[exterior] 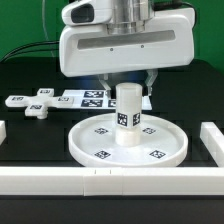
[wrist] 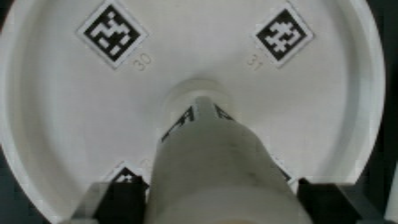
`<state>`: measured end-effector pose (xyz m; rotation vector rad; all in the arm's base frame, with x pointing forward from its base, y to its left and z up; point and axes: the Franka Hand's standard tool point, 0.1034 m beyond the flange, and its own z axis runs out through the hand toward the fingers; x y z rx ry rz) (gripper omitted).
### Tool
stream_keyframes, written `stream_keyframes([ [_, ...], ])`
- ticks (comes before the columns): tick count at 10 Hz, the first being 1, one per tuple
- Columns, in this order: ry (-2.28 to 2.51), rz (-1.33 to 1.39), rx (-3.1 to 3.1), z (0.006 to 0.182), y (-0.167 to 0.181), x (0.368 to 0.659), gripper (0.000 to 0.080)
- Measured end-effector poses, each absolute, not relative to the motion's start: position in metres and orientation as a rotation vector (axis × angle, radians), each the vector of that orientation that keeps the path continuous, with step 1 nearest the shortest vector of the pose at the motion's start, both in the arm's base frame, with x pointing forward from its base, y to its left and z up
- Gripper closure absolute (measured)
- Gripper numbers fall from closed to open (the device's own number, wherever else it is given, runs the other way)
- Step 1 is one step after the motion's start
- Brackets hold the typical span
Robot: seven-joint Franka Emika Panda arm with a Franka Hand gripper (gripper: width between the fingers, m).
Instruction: Assemble round table
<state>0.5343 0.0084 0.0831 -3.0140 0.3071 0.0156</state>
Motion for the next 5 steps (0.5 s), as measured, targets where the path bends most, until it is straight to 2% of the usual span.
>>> stream_keyframes([
  [5, 0.731, 0.004, -2.910, 0.0831, 0.0167, 0.5376, 0.0390],
])
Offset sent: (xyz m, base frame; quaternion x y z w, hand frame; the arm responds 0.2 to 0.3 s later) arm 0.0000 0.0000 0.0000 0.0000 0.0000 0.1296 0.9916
